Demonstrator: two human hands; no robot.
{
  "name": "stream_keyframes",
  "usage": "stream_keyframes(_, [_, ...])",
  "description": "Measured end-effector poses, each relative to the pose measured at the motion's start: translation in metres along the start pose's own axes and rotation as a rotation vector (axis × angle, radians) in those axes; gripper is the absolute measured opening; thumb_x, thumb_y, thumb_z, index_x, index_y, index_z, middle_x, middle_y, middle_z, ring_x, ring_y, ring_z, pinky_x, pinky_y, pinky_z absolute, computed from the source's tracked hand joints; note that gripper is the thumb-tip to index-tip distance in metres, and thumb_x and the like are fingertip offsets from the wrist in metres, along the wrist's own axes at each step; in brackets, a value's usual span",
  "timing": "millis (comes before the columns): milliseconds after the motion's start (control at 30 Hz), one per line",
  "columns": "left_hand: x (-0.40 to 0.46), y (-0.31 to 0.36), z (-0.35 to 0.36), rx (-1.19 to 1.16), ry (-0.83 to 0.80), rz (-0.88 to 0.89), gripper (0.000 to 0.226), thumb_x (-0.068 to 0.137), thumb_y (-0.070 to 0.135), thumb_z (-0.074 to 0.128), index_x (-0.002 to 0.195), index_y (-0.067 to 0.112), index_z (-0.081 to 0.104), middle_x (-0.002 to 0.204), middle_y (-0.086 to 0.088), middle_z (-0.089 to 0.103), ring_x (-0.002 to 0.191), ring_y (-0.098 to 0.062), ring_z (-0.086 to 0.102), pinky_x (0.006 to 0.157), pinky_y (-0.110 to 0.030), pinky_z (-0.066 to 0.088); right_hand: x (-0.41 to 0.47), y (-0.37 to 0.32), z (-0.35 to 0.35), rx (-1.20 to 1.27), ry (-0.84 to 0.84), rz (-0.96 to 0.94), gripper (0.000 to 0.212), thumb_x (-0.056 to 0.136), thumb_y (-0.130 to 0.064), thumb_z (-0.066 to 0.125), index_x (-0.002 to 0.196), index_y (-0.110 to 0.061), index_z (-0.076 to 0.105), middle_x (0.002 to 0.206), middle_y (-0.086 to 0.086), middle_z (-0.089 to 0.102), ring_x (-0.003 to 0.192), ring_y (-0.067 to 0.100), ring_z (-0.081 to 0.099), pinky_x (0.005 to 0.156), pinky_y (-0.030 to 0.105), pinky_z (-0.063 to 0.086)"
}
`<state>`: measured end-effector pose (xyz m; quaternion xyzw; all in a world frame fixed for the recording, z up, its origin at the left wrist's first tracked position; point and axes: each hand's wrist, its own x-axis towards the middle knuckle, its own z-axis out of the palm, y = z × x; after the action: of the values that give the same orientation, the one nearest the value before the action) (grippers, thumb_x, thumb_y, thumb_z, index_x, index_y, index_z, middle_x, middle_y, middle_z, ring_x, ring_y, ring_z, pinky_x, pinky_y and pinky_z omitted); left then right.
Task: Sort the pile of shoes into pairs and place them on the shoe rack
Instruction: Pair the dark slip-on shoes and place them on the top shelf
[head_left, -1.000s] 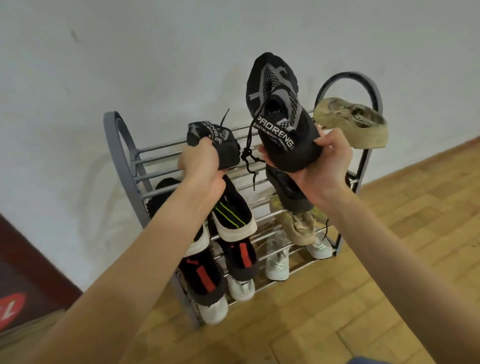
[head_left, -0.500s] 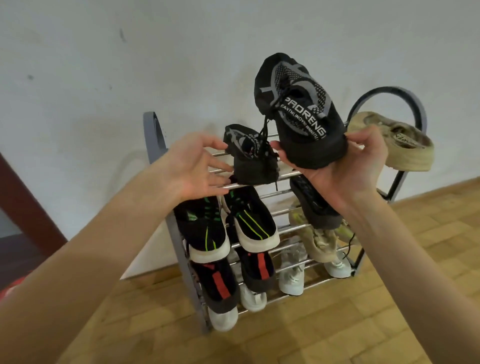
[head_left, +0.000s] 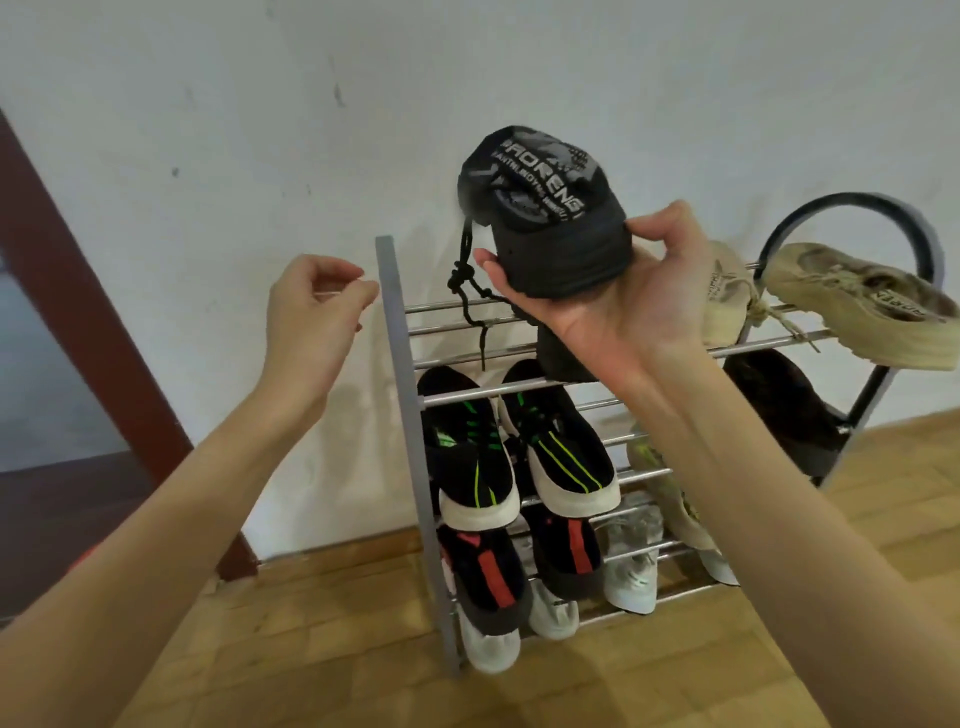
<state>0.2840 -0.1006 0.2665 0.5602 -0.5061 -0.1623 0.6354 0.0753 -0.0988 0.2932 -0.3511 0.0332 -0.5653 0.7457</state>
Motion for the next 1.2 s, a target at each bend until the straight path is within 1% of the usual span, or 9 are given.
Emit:
stream_keyframes(100, [0.003,-0.012,-0.006,-0.023,-0.095,-0.145,0.024,0.087,0.02,0.063,0.108,0.009,0.06,0.101,-0.004,0.064,0.087,-0.015,0.062,0.07,-0.028,0.049,0.008,0.016,0.001,-0.05,0.04,0.064,0.051,0.07,-0.021,0.045,0.117,0.0,0.054,0.123,0.027,0.055,0.128,0.048,0.046,0.095,0.063,0.045])
stream_keyframes(233, [0.001,-0.016,-0.009,-0.049,-0.192,-0.228,0.021,0.089,0.025,0.062,0.102,0.008,0.066,0.093,-0.004,0.069,0.086,-0.016,0.064,0.07,-0.027,0.051,0.016,0.033,-0.006,-0.06,0.145,0.136,0.077,0.065,-0.021,0.052,0.138,0.0,0.042,0.138,0.03,0.046,0.122,0.049,0.05,0.088,0.062,0.05])
stream_keyframes(467, [0.003,-0.004,-0.005,-0.089,-0.216,-0.188,0.015,0.09,0.028,0.059,0.085,0.015,0.066,0.079,0.002,0.068,0.074,-0.012,0.064,0.067,-0.026,0.049,0.023,0.052,-0.019,-0.073,0.274,0.256,0.057,0.082,-0.022,0.046,0.137,-0.006,0.042,0.132,0.026,0.051,0.116,0.047,0.055,0.087,0.062,0.05])
stream_keyframes(600, [0.006,-0.003,-0.004,-0.062,-0.214,-0.153,0.013,0.09,0.022,0.06,0.095,0.011,0.064,0.083,0.001,0.067,0.077,-0.012,0.065,0.07,-0.027,0.05,0.016,0.055,-0.023,-0.162,0.294,0.301,0.037,0.089,-0.021,0.044,0.124,-0.007,0.044,0.125,0.028,0.055,0.11,0.048,0.06,0.086,0.057,0.054])
stream_keyframes(700, [0.007,-0.005,-0.002,-0.032,-0.186,-0.135,0.016,0.088,0.018,0.062,0.102,0.01,0.061,0.088,-0.001,0.066,0.08,-0.014,0.065,0.072,-0.029,0.052,0.011,0.052,-0.023,-0.363,0.32,0.216,0.026,0.098,-0.015,0.038,0.117,-0.001,0.048,0.126,0.028,0.055,0.11,0.044,0.061,0.09,0.056,0.053])
stream_keyframes(800, [0.005,-0.01,0.0,0.121,-0.085,0.01,0.025,0.083,0.019,0.065,0.106,0.013,0.057,0.101,-0.002,0.064,0.09,-0.016,0.063,0.079,-0.032,0.053,0.006,0.05,-0.027,-0.594,0.339,0.124,0.026,0.102,-0.011,0.031,0.108,0.003,0.052,0.124,0.027,0.056,0.107,0.037,0.063,0.079,0.044,0.06])
stream_keyframes(933, [-0.004,-0.011,0.003,0.351,-0.008,0.365,0.026,0.084,0.017,0.061,0.109,0.012,0.057,0.111,-0.003,0.059,0.096,-0.013,0.057,0.078,-0.028,0.05,0.002,0.048,-0.041,-1.186,0.333,-0.019,0.034,0.105,-0.018,0.03,0.114,-0.001,0.058,0.094,0.016,0.061,0.069,0.017,0.061,0.054,0.021,0.053])
stream_keyframes(1067, [-0.011,-0.002,0.007,0.391,-0.122,0.595,0.021,0.084,0.018,0.059,0.105,0.012,0.061,0.104,-0.001,0.061,0.096,-0.015,0.057,0.083,-0.031,0.048,-0.007,0.044,-0.056,-1.723,0.282,-0.174,0.031,0.103,-0.027,0.04,0.109,-0.009,0.064,0.076,0.0,0.064,0.061,0.011,0.054,0.069,0.03,0.047])
stream_keyframes(1200, [-0.019,0.004,0.016,0.467,-0.236,0.724,0.019,0.088,0.021,0.06,0.105,0.014,0.064,0.1,0.005,0.064,0.091,-0.005,0.049,0.086,-0.019,0.039,-0.016,0.042,-0.07,-1.866,0.341,-0.283,0.02,0.097,-0.025,0.052,0.093,-0.013,0.067,0.068,-0.002,0.067,0.061,0.01,0.059,0.064,0.03,0.049])
